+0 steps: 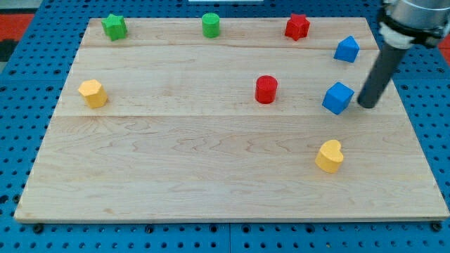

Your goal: Place the red circle diagonally above to the yellow heart

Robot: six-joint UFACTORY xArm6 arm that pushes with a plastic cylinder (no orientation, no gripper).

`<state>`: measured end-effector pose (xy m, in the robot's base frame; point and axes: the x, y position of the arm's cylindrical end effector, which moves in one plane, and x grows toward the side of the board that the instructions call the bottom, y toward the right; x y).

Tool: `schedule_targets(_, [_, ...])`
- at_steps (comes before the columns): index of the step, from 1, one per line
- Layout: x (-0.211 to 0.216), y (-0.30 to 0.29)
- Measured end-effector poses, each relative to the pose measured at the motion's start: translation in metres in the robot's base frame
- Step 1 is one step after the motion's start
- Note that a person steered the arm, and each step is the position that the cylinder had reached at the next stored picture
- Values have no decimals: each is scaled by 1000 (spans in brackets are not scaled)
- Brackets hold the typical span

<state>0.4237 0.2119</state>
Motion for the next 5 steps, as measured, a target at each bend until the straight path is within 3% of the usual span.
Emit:
schedule_targets(2, [-12,-21])
schedule_targets(3, [-30,34])
schedule_targets(5, [-92,86])
